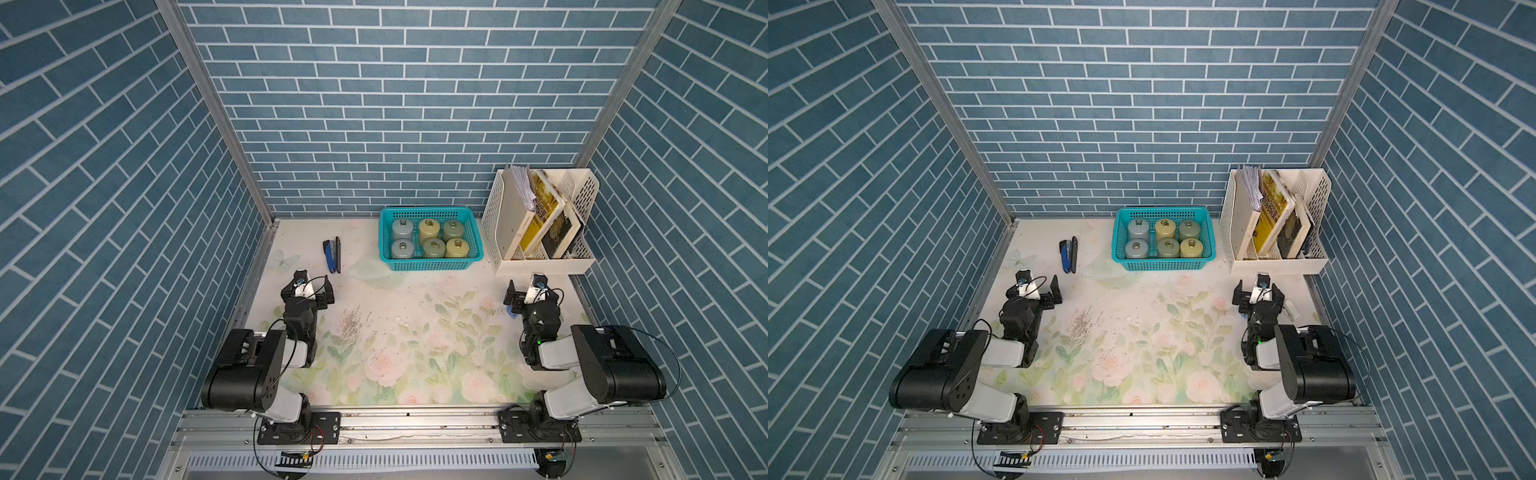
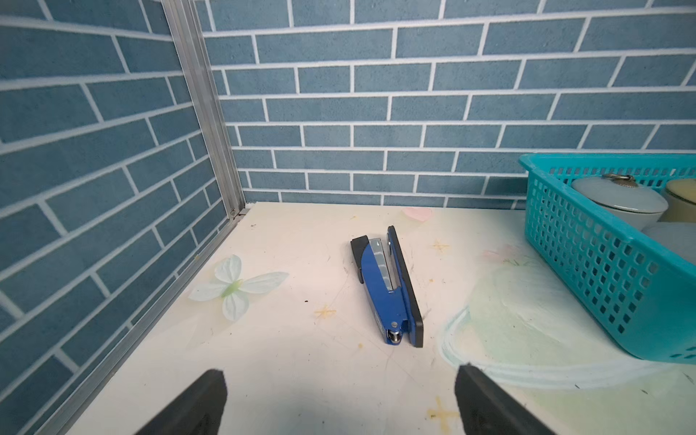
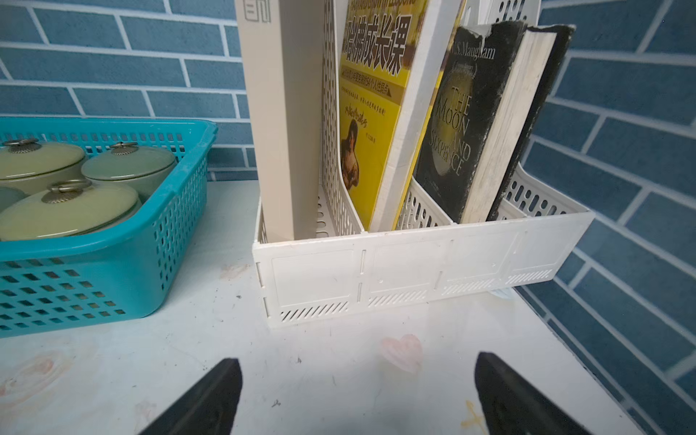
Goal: Take the tea canister out of the basket
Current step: Pick up the tea canister from the basket.
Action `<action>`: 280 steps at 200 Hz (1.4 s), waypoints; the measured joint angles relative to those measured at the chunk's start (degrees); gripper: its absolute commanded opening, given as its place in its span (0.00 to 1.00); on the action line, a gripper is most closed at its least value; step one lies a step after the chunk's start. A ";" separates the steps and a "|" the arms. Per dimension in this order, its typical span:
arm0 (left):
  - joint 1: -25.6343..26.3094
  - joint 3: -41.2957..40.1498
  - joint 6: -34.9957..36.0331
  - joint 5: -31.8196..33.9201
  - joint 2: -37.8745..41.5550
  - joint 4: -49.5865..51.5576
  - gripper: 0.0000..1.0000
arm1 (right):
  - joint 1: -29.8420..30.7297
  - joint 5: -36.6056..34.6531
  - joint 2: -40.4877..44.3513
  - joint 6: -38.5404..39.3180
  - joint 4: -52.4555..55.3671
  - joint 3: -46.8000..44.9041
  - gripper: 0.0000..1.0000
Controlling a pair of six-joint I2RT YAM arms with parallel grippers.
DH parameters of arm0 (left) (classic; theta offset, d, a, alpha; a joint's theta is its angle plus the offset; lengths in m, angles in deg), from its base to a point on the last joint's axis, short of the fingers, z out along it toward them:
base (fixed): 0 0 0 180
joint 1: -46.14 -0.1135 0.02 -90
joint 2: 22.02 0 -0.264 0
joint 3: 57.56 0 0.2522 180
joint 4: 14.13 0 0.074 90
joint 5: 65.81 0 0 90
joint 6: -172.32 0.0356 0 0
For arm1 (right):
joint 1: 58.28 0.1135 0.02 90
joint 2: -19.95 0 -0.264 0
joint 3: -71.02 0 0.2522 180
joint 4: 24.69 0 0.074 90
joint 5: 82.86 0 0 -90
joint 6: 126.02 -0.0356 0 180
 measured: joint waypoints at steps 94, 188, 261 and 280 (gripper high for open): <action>-0.04 0.00 0.39 -0.13 0.00 0.09 0.99 | 0.04 0.13 0.00 0.87 0.02 0.00 0.00; -0.11 0.02 0.04 -0.15 0.00 0.26 1.00 | 0.04 0.59 0.00 1.36 0.02 0.02 1.00; -0.11 5.88 0.07 -0.09 1.36 11.45 1.00 | 0.28 0.59 1.95 1.49 7.93 3.74 1.00; -0.09 16.96 0.02 -1.66 1.84 21.97 1.00 | 1.49 -0.28 5.42 2.67 18.12 11.69 1.00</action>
